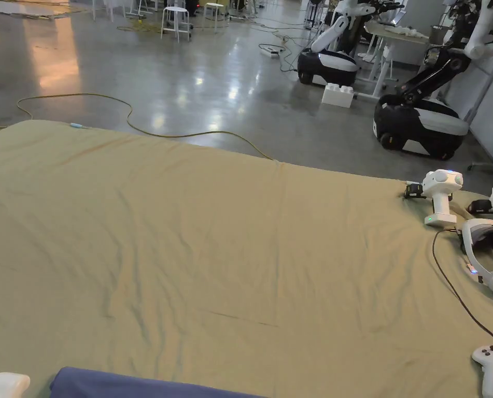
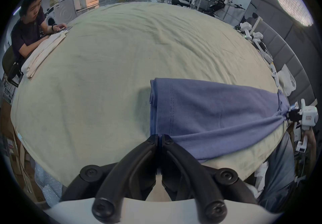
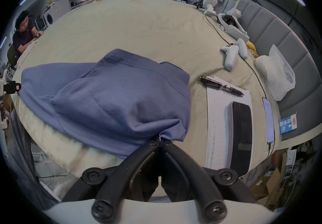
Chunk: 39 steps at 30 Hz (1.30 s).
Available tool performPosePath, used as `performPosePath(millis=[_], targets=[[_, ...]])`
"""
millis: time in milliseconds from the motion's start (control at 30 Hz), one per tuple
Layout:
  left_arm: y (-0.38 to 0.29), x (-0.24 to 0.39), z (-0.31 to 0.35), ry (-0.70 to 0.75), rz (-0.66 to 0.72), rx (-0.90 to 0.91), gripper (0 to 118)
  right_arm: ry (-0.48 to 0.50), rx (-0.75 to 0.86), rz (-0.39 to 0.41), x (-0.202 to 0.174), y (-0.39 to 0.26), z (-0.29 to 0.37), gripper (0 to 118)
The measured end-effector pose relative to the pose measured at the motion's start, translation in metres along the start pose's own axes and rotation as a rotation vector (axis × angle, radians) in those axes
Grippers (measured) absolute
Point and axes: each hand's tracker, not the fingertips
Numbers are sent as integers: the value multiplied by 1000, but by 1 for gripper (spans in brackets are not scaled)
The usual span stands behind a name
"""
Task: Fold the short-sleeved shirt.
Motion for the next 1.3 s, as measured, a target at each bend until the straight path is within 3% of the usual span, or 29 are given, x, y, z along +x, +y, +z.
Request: performPosePath(millis=[33, 67, 133, 200, 333, 700, 833, 900, 967, 1067, 1100, 1300], targets=[[3, 0, 1, -1, 14, -3, 13, -2, -1, -5, 6, -12, -21, 7], [2, -4, 0, 0, 21, -6, 28, -10, 1, -2, 4, -10, -20, 22], [7, 0, 7, 72, 16, 12, 64, -102, -2, 15, -1, -3, -11, 63], [13, 7, 13, 86, -13, 77, 64, -150, 56, -10, 3, 4, 2, 66], [32, 31, 30, 26, -19, 223, 64, -135, 240, -93, -3, 33, 38, 68], [86, 146, 81, 59, -113, 769, 64, -58, 841, -152, -74, 106, 78, 68], [94, 172, 99, 128, -160, 890, 62, -70, 957, -161, -99, 116, 91, 65], [95, 175, 103, 121, -150, 906, 57, -60, 979, -192, -104, 118, 92, 53], [96, 178, 108, 106, -122, 919, 27, -54, 986, -224, -108, 121, 92, 13], [97, 177, 110, 121, -81, 928, 3, -79, 991, -260, -109, 121, 90, 0], [96, 175, 111, 115, -70, 935, 1, -41, 1004, -264, -109, 122, 91, 0], [99, 161, 118, 97, -28, 918, 0, -71, 1015, -209, -113, 123, 95, 0]])
